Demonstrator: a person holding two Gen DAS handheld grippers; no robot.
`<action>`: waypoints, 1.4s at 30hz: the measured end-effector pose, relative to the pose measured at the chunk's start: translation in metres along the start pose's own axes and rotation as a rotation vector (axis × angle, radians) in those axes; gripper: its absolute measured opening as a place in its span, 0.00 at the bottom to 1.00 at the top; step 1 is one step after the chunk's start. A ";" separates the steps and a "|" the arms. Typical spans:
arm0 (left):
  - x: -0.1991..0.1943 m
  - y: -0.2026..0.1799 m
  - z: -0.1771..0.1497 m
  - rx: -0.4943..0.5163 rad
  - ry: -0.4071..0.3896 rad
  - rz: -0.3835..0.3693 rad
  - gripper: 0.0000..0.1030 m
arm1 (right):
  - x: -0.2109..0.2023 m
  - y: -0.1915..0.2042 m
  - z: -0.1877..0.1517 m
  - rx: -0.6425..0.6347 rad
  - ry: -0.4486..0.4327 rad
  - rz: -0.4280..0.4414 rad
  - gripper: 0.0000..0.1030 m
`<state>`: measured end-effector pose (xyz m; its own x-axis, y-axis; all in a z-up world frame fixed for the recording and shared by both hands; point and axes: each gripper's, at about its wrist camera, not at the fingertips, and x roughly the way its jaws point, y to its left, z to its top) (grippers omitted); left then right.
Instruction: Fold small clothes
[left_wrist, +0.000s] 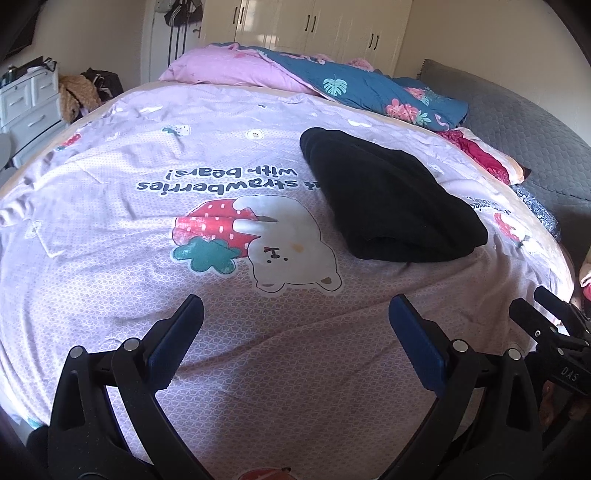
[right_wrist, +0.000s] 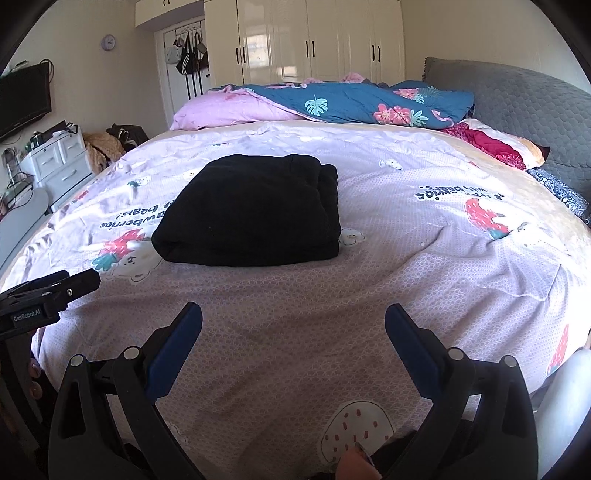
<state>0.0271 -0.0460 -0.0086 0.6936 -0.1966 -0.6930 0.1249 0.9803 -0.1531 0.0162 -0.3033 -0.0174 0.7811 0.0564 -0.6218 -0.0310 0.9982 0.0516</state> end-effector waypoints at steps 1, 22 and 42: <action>0.001 0.000 0.000 0.000 0.003 0.005 0.91 | 0.001 -0.001 0.000 0.002 0.001 -0.002 0.96; -0.001 -0.002 0.000 0.012 0.008 0.028 0.91 | 0.002 -0.005 0.000 0.015 0.002 -0.002 0.96; -0.001 -0.001 0.002 0.011 0.008 0.034 0.91 | 0.003 -0.007 -0.002 0.020 0.004 -0.003 0.96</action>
<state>0.0274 -0.0465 -0.0068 0.6916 -0.1635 -0.7035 0.1090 0.9865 -0.1221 0.0176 -0.3101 -0.0213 0.7786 0.0538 -0.6253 -0.0163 0.9977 0.0655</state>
